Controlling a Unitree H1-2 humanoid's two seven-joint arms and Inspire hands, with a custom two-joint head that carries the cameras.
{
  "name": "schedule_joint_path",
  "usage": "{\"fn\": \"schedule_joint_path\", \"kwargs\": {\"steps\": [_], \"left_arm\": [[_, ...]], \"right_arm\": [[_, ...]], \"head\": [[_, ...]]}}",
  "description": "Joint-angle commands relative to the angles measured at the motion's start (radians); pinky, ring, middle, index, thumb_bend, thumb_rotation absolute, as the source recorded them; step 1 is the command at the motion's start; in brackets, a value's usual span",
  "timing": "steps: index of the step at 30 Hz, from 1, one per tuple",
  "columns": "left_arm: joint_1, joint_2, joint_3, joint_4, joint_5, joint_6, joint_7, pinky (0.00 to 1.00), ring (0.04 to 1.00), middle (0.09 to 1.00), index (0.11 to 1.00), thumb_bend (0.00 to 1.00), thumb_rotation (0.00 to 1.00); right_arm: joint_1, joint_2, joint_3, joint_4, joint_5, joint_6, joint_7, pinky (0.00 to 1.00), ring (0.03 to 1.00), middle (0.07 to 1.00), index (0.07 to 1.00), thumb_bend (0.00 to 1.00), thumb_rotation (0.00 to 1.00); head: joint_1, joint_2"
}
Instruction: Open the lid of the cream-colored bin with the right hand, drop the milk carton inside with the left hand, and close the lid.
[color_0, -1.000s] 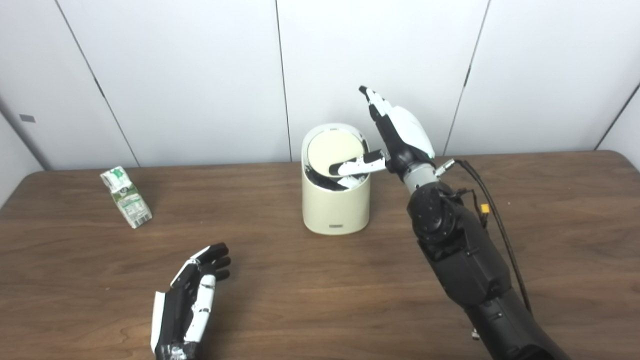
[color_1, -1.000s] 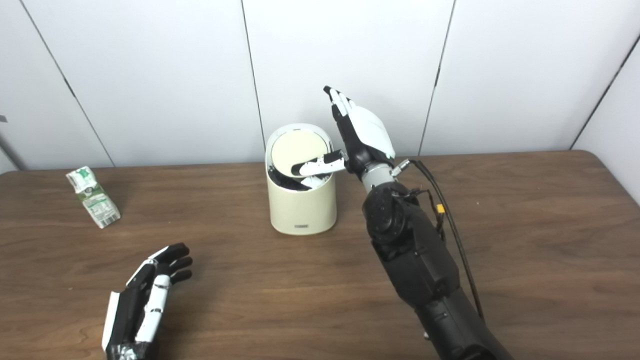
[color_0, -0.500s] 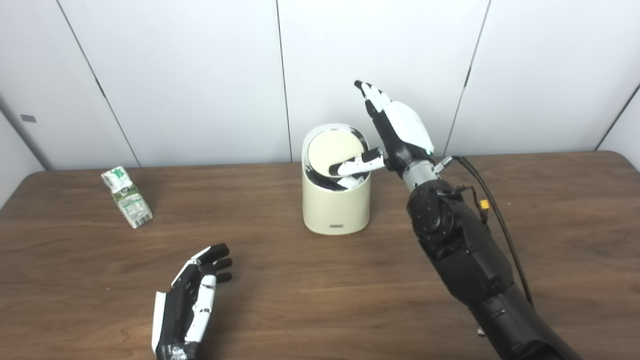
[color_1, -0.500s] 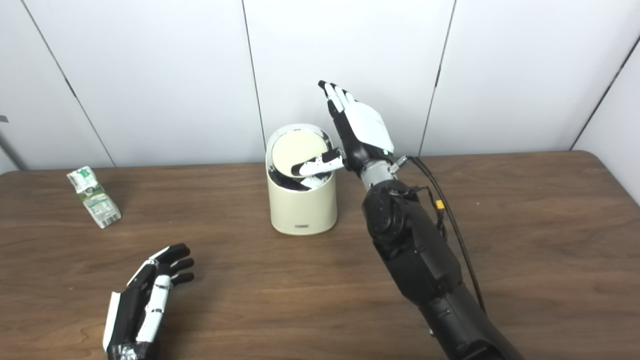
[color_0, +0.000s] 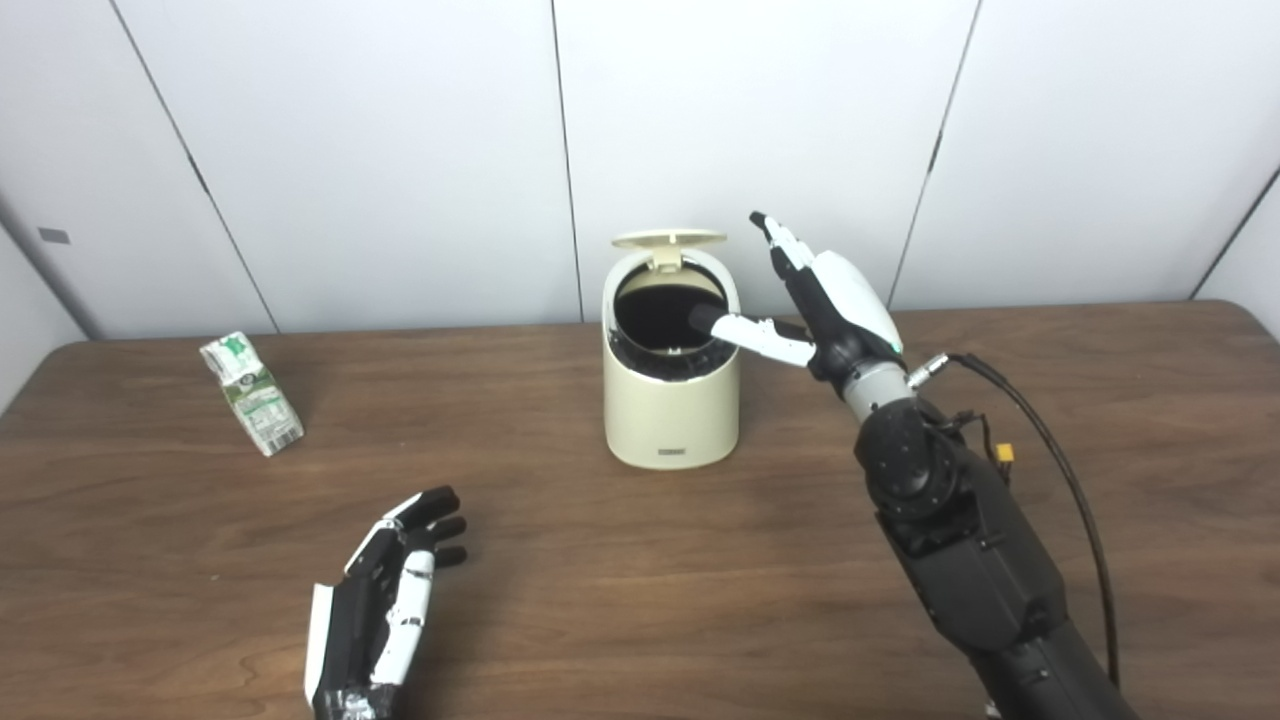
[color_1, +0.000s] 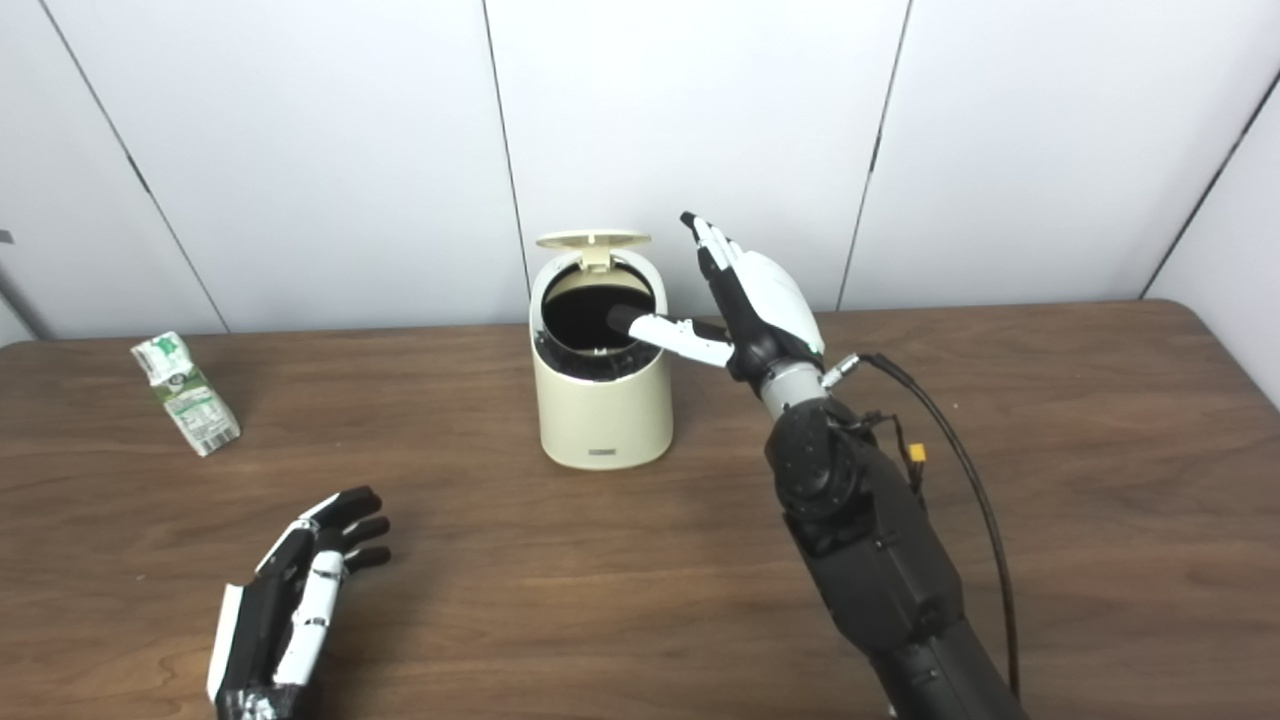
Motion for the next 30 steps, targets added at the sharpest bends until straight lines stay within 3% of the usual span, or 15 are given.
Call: {"fn": "schedule_joint_path", "kwargs": {"steps": [1, 11, 14, 18, 21, 27, 30], "left_arm": [[-0.012, 0.0, -0.002, -0.011, -0.009, -0.041, -0.002, 0.67, 0.741, 0.774, 0.778, 0.23, 0.61], [-0.015, -0.002, 0.005, -0.011, -0.004, -0.035, -0.001, 0.67, 0.74, 0.773, 0.774, 0.24, 0.6], [-0.016, -0.002, 0.007, -0.019, -0.005, -0.024, -0.002, 0.67, 0.743, 0.774, 0.774, 0.24, 0.61], [-0.014, 0.0, 0.009, -0.027, -0.005, -0.014, -0.002, 0.68, 0.745, 0.775, 0.775, 0.25, 0.62], [-0.011, -0.002, 0.011, -0.038, 0.003, -0.004, 0.001, 0.68, 0.746, 0.773, 0.772, 0.25, 0.63], [-0.005, -0.004, 0.016, -0.049, -0.001, 0.002, 0.004, 0.71, 0.746, 0.771, 0.772, 0.25, 0.61], [-0.004, 0.0, 0.017, -0.049, -0.008, -0.006, -0.002, 0.72, 0.749, 0.773, 0.775, 0.24, 0.61]], "right_arm": [[0.005, -0.004, -0.02, -0.08, 0.016, 0.0, 0.001, 0.96, 1.0, 1.0, 1.0, 0.94, 0.94], [0.254, 0.019, -0.067, -0.308, 0.074, -0.051, -0.021, 0.93, 0.997, 0.998, 0.987, 0.92, 0.89], [0.35, 0.038, -0.097, -0.333, 0.136, -0.138, -0.059, 0.89, 0.963, 0.966, 0.953, 0.72, 0.77], [0.451, 0.063, -0.113, -0.323, 0.178, -0.268, -0.117, 0.78, 0.879, 0.896, 0.889, 0.43, 0.62], [0.518, 0.074, -0.127, -0.314, 0.211, -0.352, -0.15, 0.72, 0.821, 0.836, 0.831, 0.24, 0.59], [0.582, 0.114, -0.161, -0.33, 0.272, -0.407, -0.171, 0.61, 0.726, 0.74, 0.731, 0.17, 0.29], [0.606, 0.151, -0.174, -0.319, 0.244, -0.414, -0.212, 0.57, 0.676, 0.698, 0.693, 0.18, 0.26]], "head": [[-0.001, 0.0], [0.006, 0.0], [0.008, 0.003], [0.01, 0.007], [0.009, 0.011], [0.016, 0.021], [0.007, 0.02]]}}
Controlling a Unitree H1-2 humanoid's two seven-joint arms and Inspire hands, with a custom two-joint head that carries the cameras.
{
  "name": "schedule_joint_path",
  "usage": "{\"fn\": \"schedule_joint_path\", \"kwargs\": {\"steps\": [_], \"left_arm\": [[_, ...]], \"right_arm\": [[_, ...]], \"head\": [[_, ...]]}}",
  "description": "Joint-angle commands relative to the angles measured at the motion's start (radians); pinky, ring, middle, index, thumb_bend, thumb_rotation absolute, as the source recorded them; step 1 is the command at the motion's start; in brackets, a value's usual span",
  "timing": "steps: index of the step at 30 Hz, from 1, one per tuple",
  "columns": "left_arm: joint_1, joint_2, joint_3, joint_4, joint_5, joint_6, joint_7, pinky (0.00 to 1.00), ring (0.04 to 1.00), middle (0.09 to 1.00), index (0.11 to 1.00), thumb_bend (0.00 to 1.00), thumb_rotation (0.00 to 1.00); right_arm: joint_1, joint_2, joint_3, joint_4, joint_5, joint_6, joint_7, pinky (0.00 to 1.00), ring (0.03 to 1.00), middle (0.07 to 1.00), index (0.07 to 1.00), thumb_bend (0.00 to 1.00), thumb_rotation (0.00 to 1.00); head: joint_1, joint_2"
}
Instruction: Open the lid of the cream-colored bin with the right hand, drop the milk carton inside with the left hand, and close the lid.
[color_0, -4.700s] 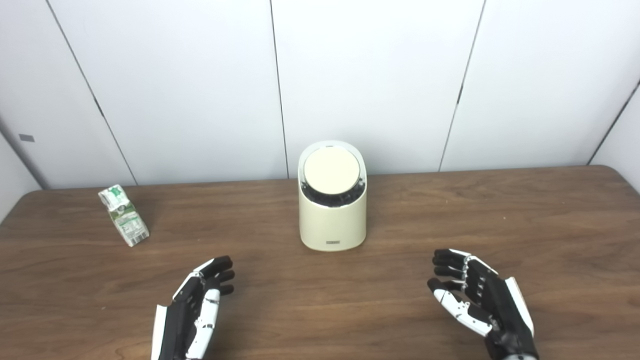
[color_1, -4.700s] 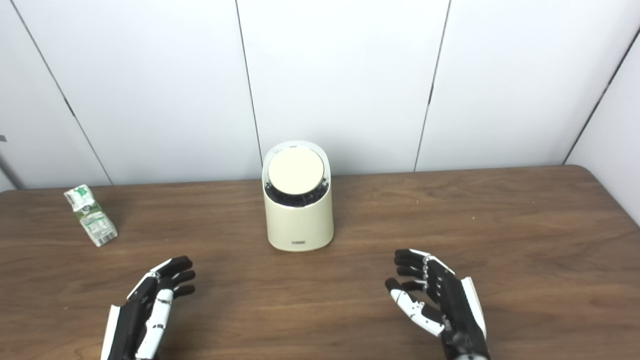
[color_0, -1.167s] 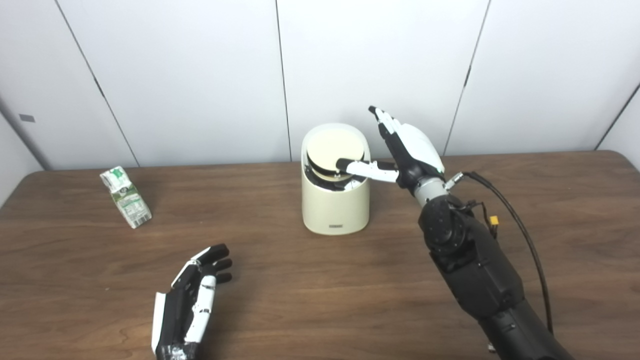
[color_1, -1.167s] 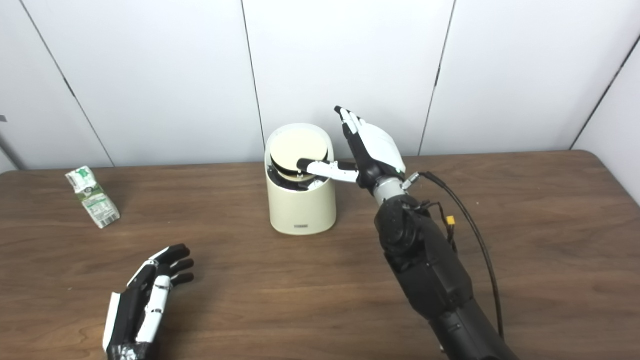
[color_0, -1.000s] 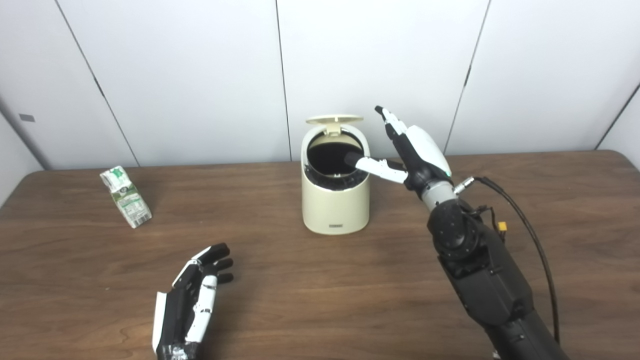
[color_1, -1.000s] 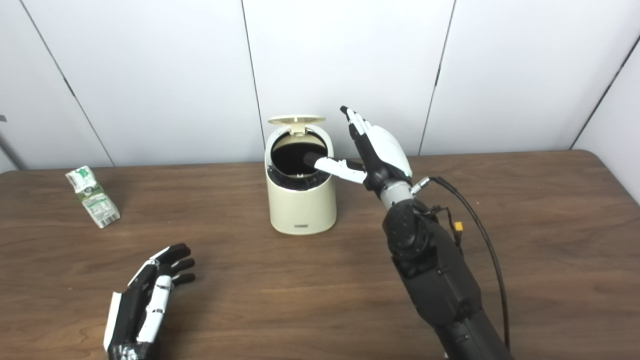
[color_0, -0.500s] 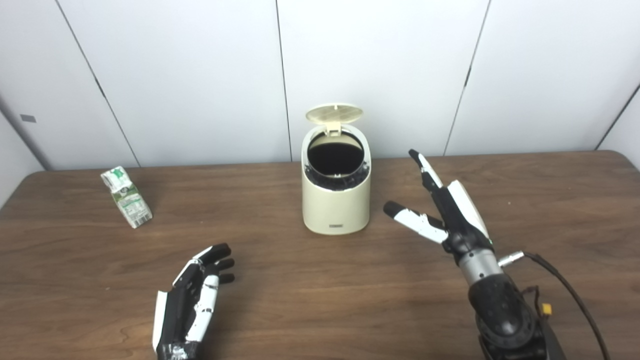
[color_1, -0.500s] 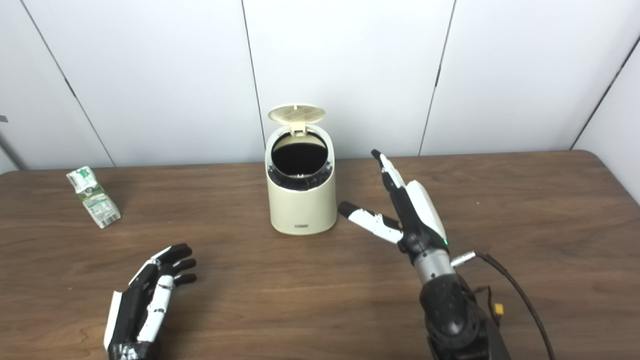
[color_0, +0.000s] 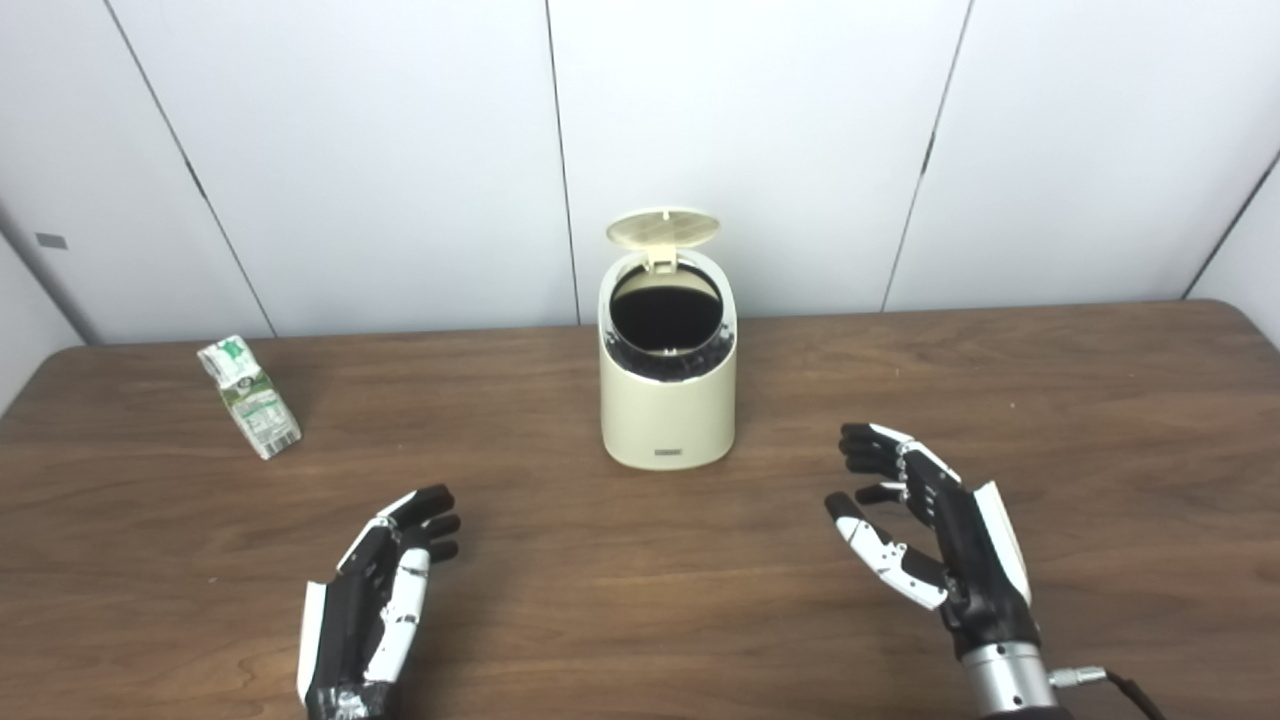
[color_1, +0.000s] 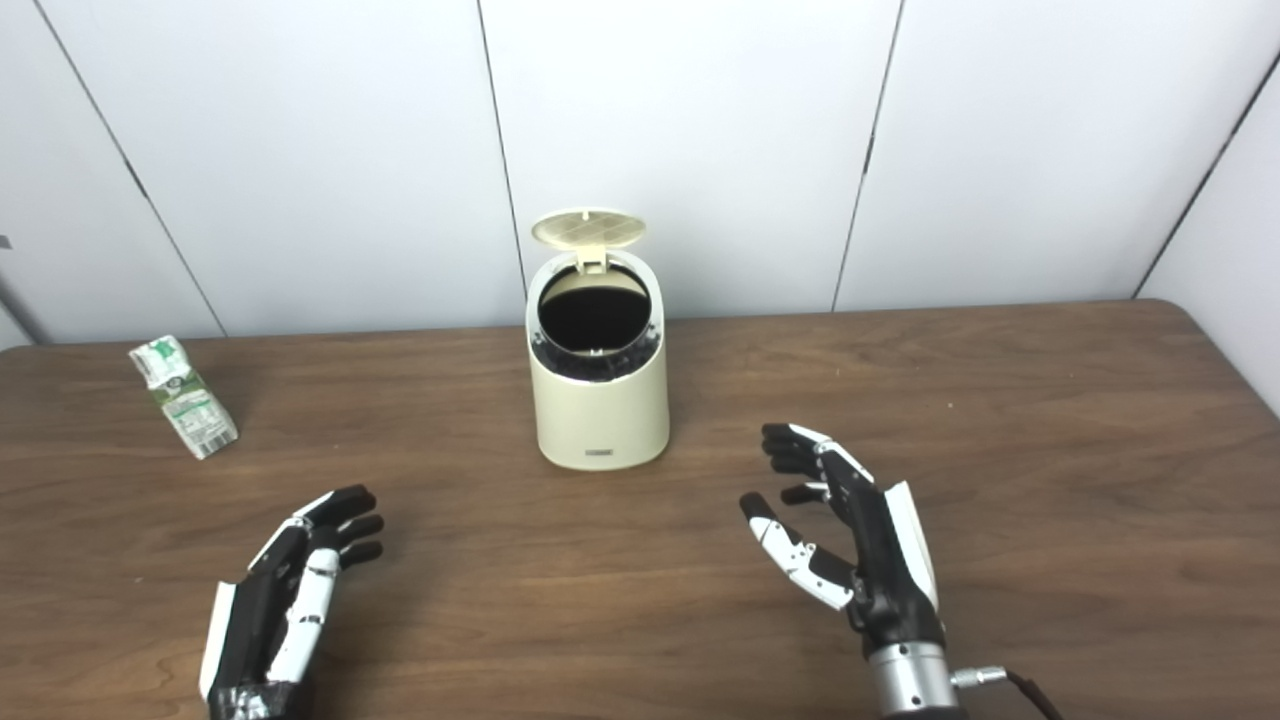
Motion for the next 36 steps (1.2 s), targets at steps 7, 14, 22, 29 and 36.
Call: {"fn": "schedule_joint_path", "kwargs": {"steps": [7, 14, 22, 29, 36], "left_arm": [[0.003, 0.001, 0.002, -0.05, 0.003, -0.006, 0.002, 0.72, 0.755, 0.776, 0.775, 0.26, 0.65], [0.011, 0.008, -0.001, -0.05, 0.003, -0.018, -0.006, 0.72, 0.754, 0.77, 0.768, 0.26, 0.64], [0.019, 0.032, 0.017, -0.054, 0.032, -0.034, 0.001, 0.6, 0.617, 0.601, 0.601, 0.39, 0.37], [0.008, 0.075, 0.131, -0.07, 0.037, 0.0, 0.036, 0.54, 0.568, 0.557, 0.562, 0.62, 0.27], [0.007, 0.175, 0.224, -0.107, 0.06, 0.115, 0.039, 0.6, 0.646, 0.6, 0.646, 0.78, 0.29]], "right_arm": [[-0.018, 0.027, -0.037, 0.031, -0.001, -0.127, -0.072, 0.55, 0.651, 0.685, 0.662, 0.26, 0.31], [-0.028, 0.004, -0.043, 0.056, 0.002, -0.147, -0.061, 0.55, 0.661, 0.693, 0.671, 0.24, 0.27], [-0.012, 0.002, -0.043, 0.059, 0.02, -0.156, -0.056, 0.56, 0.666, 0.696, 0.673, 0.25, 0.29], [-0.011, -0.004, -0.057, 0.069, 0.014, -0.161, -0.063, 0.56, 0.663, 0.686, 0.668, 0.22, 0.24], [-0.028, -0.037, -0.09, 0.086, 0.073, -0.18, -0.042, 0.57, 0.674, 0.693, 0.667, 0.21, 0.19]], "head": [[0.004, 0.003], [0.016, -0.002], [0.034, -0.021], [0.118, -0.039], [0.182, -0.037]]}}
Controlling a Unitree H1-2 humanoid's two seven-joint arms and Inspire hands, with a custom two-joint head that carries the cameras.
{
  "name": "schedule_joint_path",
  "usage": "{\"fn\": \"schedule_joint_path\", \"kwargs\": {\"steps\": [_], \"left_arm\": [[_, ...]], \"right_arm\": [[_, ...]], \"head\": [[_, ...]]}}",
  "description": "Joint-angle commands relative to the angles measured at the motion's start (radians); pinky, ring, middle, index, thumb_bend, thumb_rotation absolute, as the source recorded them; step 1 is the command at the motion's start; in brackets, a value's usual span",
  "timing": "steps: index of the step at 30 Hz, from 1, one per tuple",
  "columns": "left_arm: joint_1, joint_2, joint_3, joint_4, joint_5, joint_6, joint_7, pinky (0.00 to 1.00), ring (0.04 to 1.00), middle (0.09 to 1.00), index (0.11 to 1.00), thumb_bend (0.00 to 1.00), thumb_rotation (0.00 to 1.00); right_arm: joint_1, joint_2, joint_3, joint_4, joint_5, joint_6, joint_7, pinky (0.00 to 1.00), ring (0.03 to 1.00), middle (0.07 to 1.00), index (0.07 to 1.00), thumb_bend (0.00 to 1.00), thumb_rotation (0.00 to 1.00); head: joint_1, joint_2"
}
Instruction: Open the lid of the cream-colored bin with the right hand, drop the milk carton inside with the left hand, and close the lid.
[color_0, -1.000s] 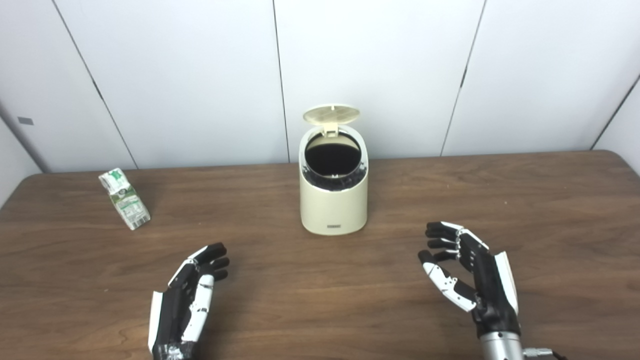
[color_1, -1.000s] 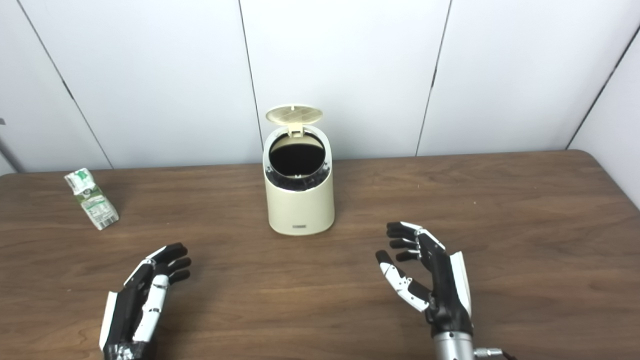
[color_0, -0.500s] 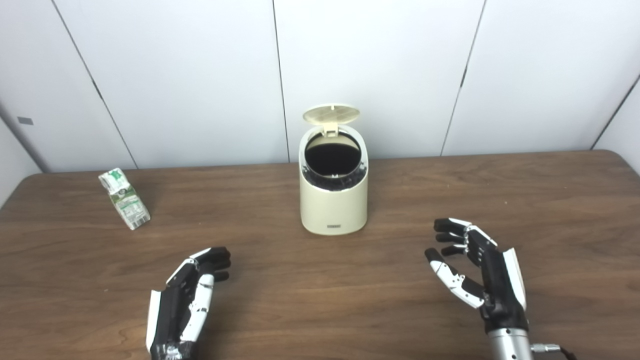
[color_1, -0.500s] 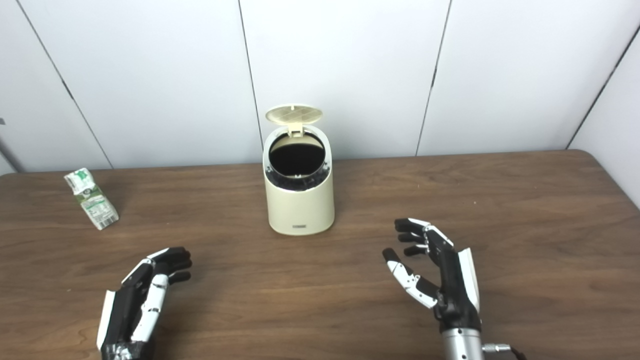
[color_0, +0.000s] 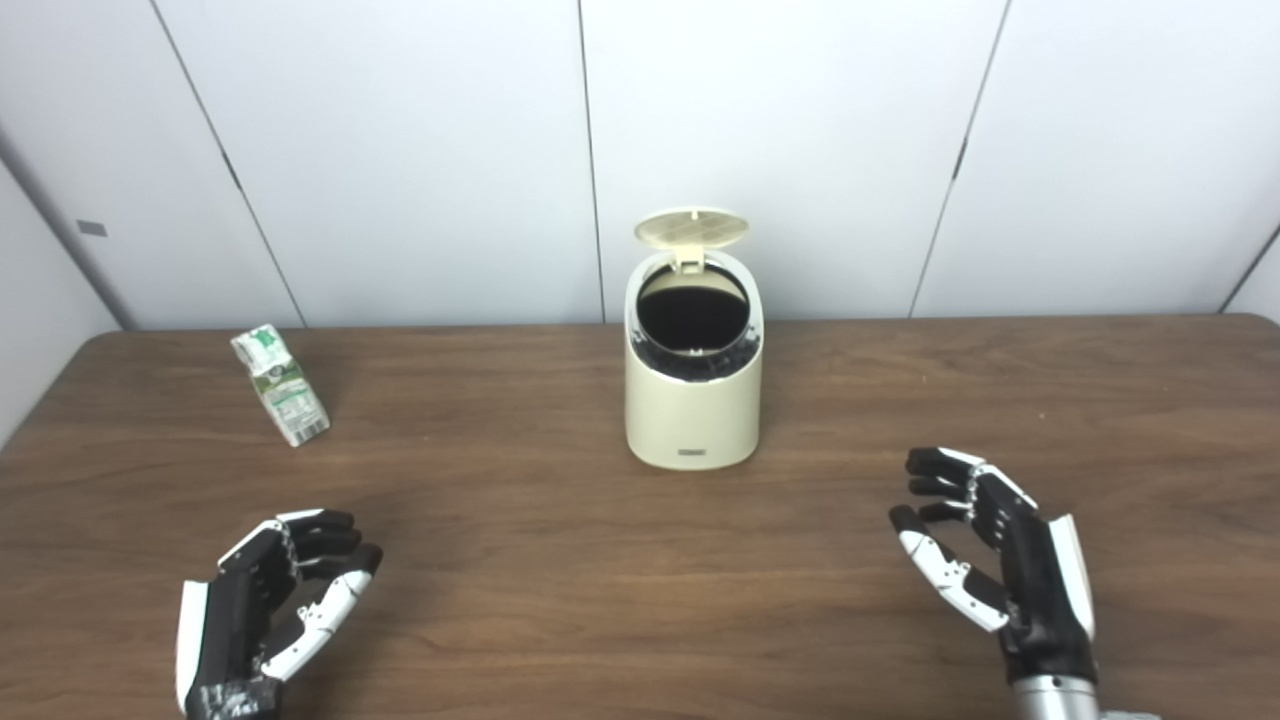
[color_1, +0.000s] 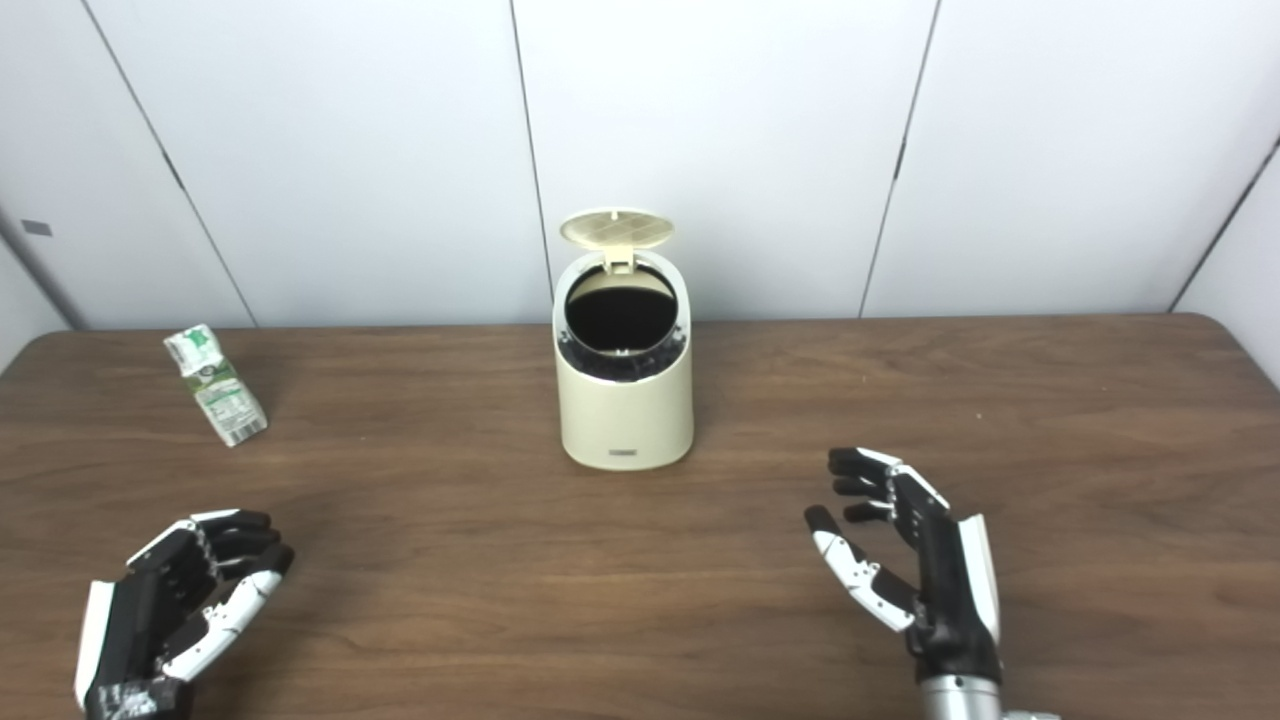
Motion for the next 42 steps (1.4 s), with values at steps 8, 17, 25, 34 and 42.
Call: {"fn": "schedule_joint_path", "kwargs": {"steps": [8, 17, 25, 34, 42], "left_arm": [[-0.006, 0.003, 0.089, -0.033, -0.006, 0.035, 0.075, 0.57, 0.649, 0.636, 0.686, 0.83, 0.28], [-0.057, 0.013, 0.14, -0.043, -0.077, 0.157, 0.07, 0.77, 0.793, 0.801, 0.846, 0.89, 0.33], [-0.15, 0.039, 0.151, 0.001, -0.084, 0.247, 0.09, 0.84, 0.882, 0.86, 0.893, 0.98, 0.36], [-0.235, 0.119, 0.135, 0.084, -0.027, 0.31, 0.102, 0.87, 0.885, 0.888, 0.907, 1.0, 0.4], [-0.297, 0.178, 0.101, 0.167, 0.001, 0.332, 0.078, 0.84, 0.886, 0.903, 0.92, 1.0, 0.36]], "right_arm": [[-0.061, -0.082, -0.087, 0.06, 0.062, -0.074, 0.001, 0.59, 0.685, 0.699, 0.67, 0.24, 0.24], [-0.105, -0.134, -0.119, 0.15, 0.142, -0.128, 0.027, 0.54, 0.672, 0.686, 0.655, 0.21, 0.21], [-0.145, -0.149, -0.133, 0.198, 0.108, -0.115, 0.024, 0.45, 0.598, 0.626, 0.591, 0.3, 0.53], [-0.164, -0.156, -0.133, 0.255, 0.113, -0.156, 0.02, 0.46, 0.596, 0.626, 0.588, 0.31, 0.53], [-0.177, -0.157, -0.132, 0.298, 0.114, -0.194, 0.021, 0.46, 0.589, 0.623, 0.585, 0.32, 0.51]], "head": [[0.196, -0.039], [0.419, -0.083], [0.518, -0.101], [0.538, -0.114], [0.533, -0.128]]}}
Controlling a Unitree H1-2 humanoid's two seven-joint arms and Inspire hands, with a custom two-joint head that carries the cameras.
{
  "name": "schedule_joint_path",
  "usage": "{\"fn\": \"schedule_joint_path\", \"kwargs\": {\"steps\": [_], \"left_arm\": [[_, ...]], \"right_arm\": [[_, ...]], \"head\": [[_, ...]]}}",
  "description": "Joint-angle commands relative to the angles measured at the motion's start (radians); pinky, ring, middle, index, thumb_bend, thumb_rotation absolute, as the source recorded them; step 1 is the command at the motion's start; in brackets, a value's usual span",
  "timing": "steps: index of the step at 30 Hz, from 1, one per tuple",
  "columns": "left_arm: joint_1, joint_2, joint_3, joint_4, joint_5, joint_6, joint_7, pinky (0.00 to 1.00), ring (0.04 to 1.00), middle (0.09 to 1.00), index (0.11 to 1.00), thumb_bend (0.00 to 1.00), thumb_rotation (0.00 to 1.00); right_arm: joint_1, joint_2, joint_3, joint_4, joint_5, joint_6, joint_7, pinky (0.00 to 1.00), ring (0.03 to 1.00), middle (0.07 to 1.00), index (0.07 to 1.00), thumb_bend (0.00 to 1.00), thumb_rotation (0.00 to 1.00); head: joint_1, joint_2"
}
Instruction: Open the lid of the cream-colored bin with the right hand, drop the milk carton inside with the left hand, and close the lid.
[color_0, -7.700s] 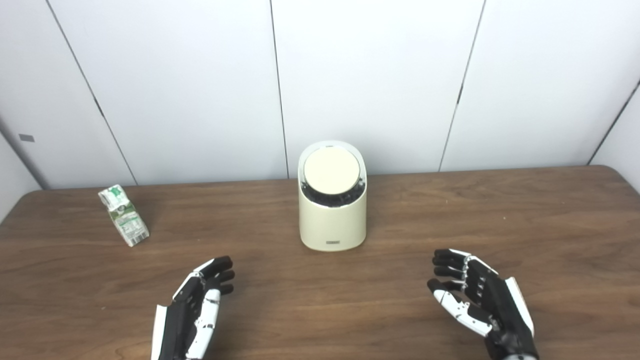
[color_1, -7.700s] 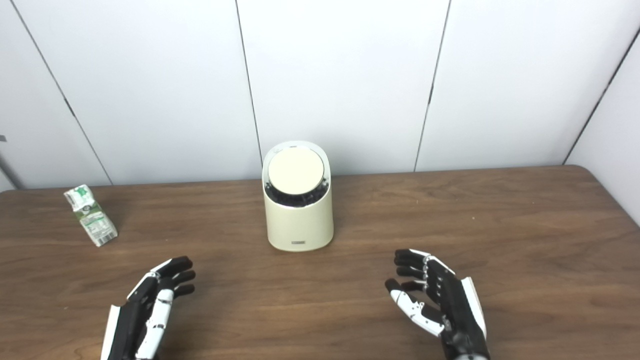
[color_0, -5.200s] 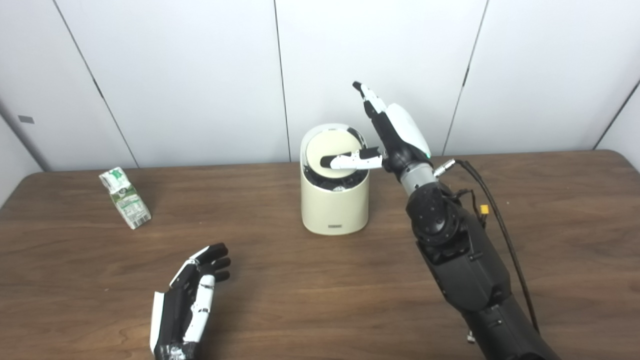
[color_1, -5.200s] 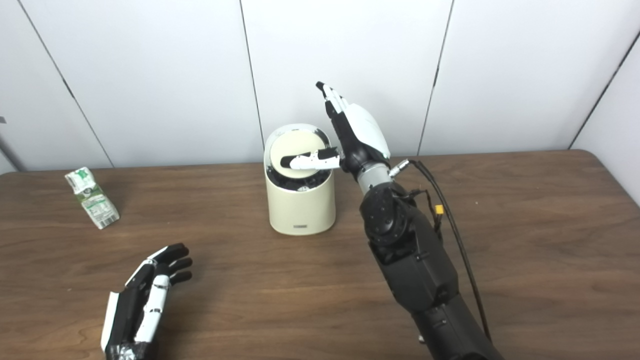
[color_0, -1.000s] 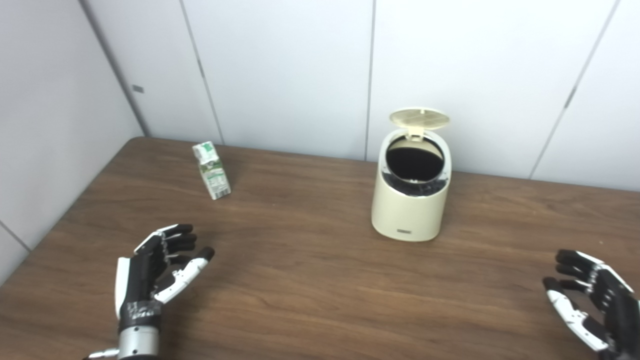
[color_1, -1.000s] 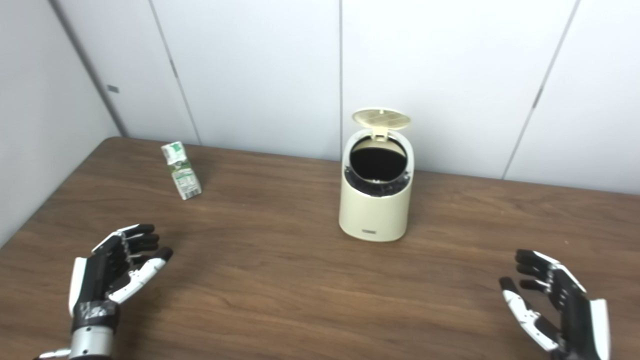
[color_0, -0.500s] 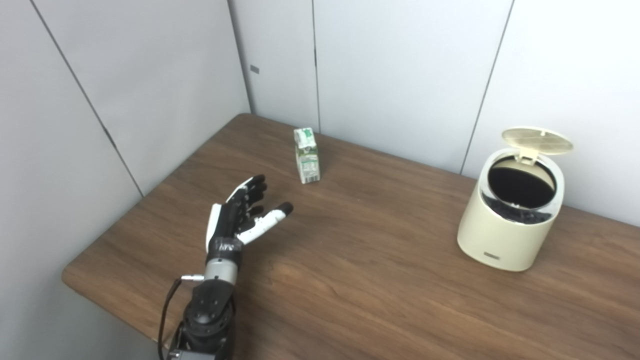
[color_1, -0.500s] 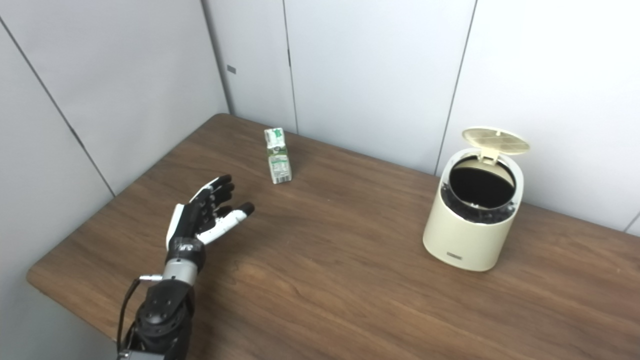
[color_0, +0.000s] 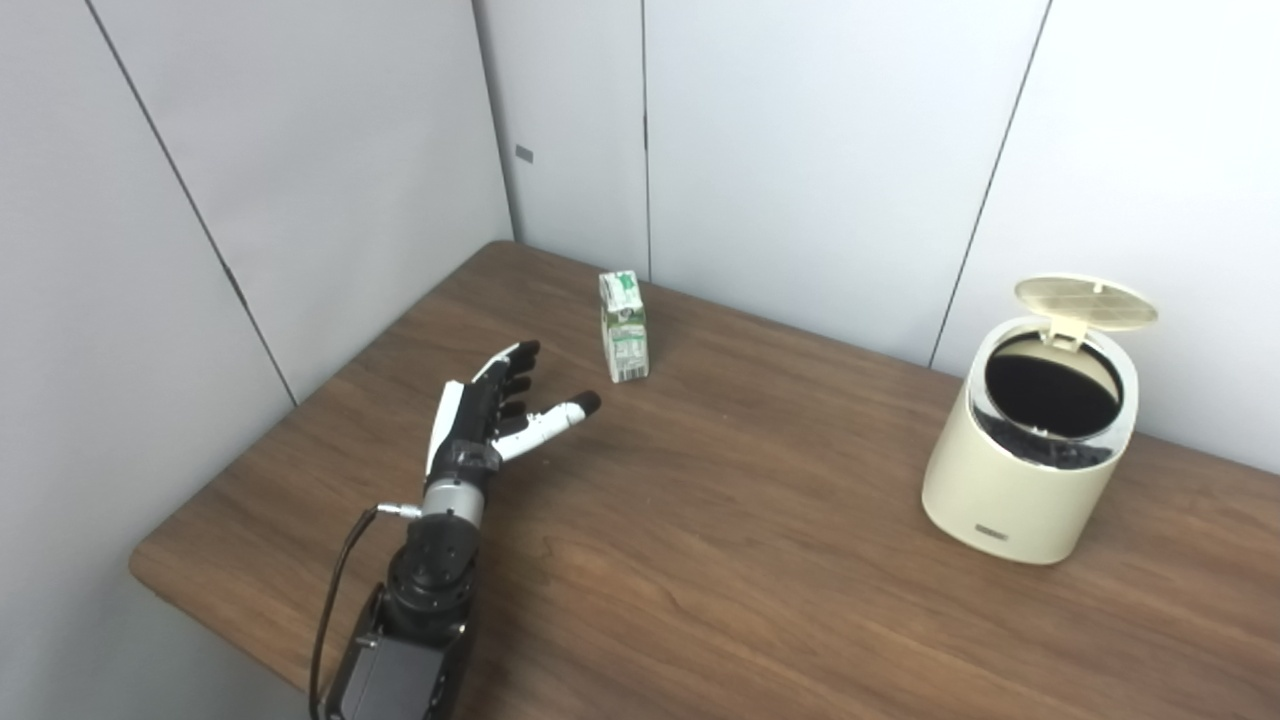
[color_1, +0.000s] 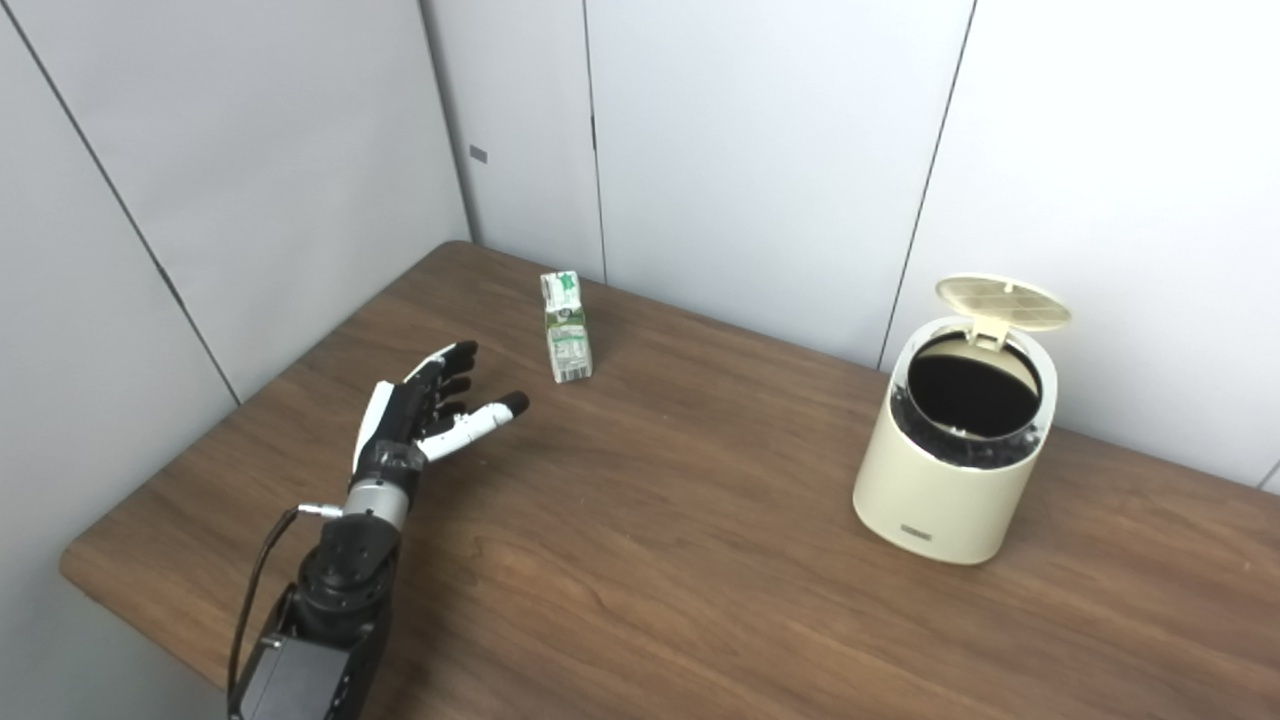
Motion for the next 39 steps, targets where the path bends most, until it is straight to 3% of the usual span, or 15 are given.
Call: {"fn": "schedule_joint_path", "kwargs": {"steps": [1, 6, 7, 8, 11, 17, 20, 25, 32, 36, 39], "left_arm": [[-0.056, 0.039, -0.008, -0.002, 0.005, 0.004, -0.01, 0.84, 0.894, 0.907, 0.92, 1.0, 0.34], [-0.097, 0.074, -0.03, 0.041, 0.0, 0.03, -0.046, 0.87, 0.922, 0.93, 0.952, 1.0, 0.32], [-0.106, 0.083, -0.033, 0.053, -0.002, 0.035, -0.055, 0.88, 0.937, 0.945, 0.966, 1.0, 0.33], [-0.117, 0.092, -0.035, 0.065, -0.005, 0.043, -0.063, 0.9, 0.954, 0.961, 0.977, 1.0, 0.34], [-0.147, 0.113, -0.04, 0.084, -0.014, 0.067, -0.088, 0.94, 0.995, 0.996, 0.998, 1.0, 0.35], [-0.212, 0.152, -0.058, 0.112, -0.008, 0.131, -0.126, 0.93, 1.0, 1.0, 1.0, 1.0, 0.34], [-0.235, 0.168, -0.072, 0.129, -0.001, 0.149, -0.141, 0.97, 1.0, 1.0, 1.0, 1.0, 0.35], [-0.283, 0.165, -0.053, 0.16, -0.028, 0.153, -0.151, 1.0, 1.0, 1.0, 1.0, 1.0, 0.3], [-0.337, 0.191, -0.062, 0.235, -0.012, 0.154, -0.154, 1.0, 1.0, 1.0, 1.0, 1.0, 0.32], [-0.355, 0.195, -0.075, 0.252, 0.042, 0.153, -0.16, 1.0, 1.0, 1.0, 1.0, 1.0, 0.33], [-0.37, 0.19, -0.075, 0.265, 0.108, 0.153, -0.183, 0.93, 0.977, 0.999, 1.0, 1.0, 0.36]], "right_arm": [[-0.004, -0.004, -0.002, 0.019, -0.005, -0.038, -0.012, 0.45, 0.586, 0.622, 0.584, 0.32, 0.51], [-0.01, 0.004, 0.001, 0.027, -0.002, -0.04, -0.013, 0.43, 0.57, 0.609, 0.572, 0.3, 0.46], [-0.011, 0.009, 0.003, 0.027, -0.003, -0.037, -0.015, 0.42, 0.561, 0.601, 0.532, 0.39, 0.32], [-0.01, 0.012, 0.005, 0.025, -0.008, -0.034, -0.017, 0.41, 0.555, 0.596, 0.512, 0.44, 0.24], [-0.005, 0.023, 0.012, 0.009, -0.017, -0.018, -0.017, 0.39, 0.544, 0.588, 0.492, 0.48, 0.17], [0.006, 0.037, 0.021, -0.031, -0.04, 0.021, -0.021, 0.37, 0.532, 0.581, 0.49, 0.48, 0.16], [0.006, 0.041, 0.021, -0.028, -0.032, 0.023, -0.02, 0.37, 0.524, 0.574, 0.489, 0.48, 0.16], [0.005, 0.042, 0.023, -0.019, -0.04, 0.016, -0.026, 0.37, 0.526, 0.577, 0.489, 0.48, 0.16], [0.009, 0.044, 0.027, -0.041, -0.044, 0.043, -0.018, 0.35, 0.513, 0.57, 0.488, 0.48, 0.16], [0.008, 0.04, 0.027, -0.035, -0.049, 0.042, -0.021, 0.33, 0.501, 0.562, 0.487, 0.49, 0.16], [0.007, 0.035, 0.029, -0.018, -0.042, 0.013, -0.018, 0.34, 0.506, 0.565, 0.487, 0.49, 0.16]], "head": [[-0.002, -0.001], [-0.009, -0.017], [-0.013, -0.022], [-0.013, -0.022], [-0.018, -0.028], [-0.027, -0.04], [-0.035, -0.053], [-0.039, -0.061], [-0.041, -0.064], [-0.041, -0.064], [-0.047, -0.072]]}}
